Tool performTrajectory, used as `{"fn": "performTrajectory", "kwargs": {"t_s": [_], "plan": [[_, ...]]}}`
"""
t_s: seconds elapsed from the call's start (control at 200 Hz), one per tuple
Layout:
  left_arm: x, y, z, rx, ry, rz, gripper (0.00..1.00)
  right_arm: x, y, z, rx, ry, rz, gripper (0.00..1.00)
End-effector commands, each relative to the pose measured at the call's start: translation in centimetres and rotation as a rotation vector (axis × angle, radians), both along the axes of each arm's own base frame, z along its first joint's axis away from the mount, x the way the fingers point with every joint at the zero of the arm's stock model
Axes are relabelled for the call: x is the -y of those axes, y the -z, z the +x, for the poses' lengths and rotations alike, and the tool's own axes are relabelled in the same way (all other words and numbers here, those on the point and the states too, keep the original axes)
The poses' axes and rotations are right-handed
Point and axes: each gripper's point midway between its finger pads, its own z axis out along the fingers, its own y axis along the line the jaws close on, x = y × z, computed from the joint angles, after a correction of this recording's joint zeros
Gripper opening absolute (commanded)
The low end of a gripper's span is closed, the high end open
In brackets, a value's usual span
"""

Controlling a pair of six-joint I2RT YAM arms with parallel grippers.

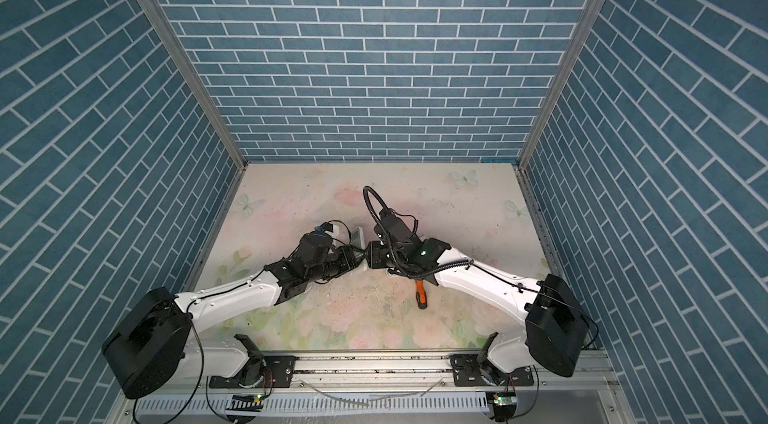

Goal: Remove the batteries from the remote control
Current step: 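Lift the grey remote with the left gripper while the right gripper reaches toward it, then grasp the grey remote's edge with the right gripper beside the left gripper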

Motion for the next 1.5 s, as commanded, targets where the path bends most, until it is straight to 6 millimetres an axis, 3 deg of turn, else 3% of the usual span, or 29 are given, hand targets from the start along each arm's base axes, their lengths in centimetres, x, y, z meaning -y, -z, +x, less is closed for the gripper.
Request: {"fn": "performTrajectory", "kwargs": {"t_s": [0.0, 0.28, 0.75, 0.955, 1.24, 1.495], "plan": [[0.5, -2.8, 1.1, 0.022, -0.049, -0.121, 0.46, 0.0, 0.2, 0.0, 0.057, -0.012, -0.021, 0.40], [0.5, -5.5, 1.8, 0.040, -0.078, -0.215, 0.46, 0.4, 0.3, 0.1, 0.092, -0.016, -0.075, 0.40], [0.8, -5.7, 1.7, 0.025, -0.092, -0.283, 0.46, -1.5, 0.0, 1.1, 0.125, -0.040, -0.064, 0.40], [0.9, -5.7, 1.5, 0.013, -0.088, -0.305, 0.46, -2.0, -0.5, 1.8, 0.160, -0.026, -0.042, 0.33], [0.5, -5.3, 0.9, -0.009, -0.103, -0.332, 0.46, -2.8, -1.1, 2.8, 0.200, -0.010, -0.019, 0.30], [0.5, -5.5, 0.9, -0.013, -0.110, -0.367, 0.47, -3.1, -0.9, 3.2, 0.210, -0.007, -0.022, 0.16]]}}
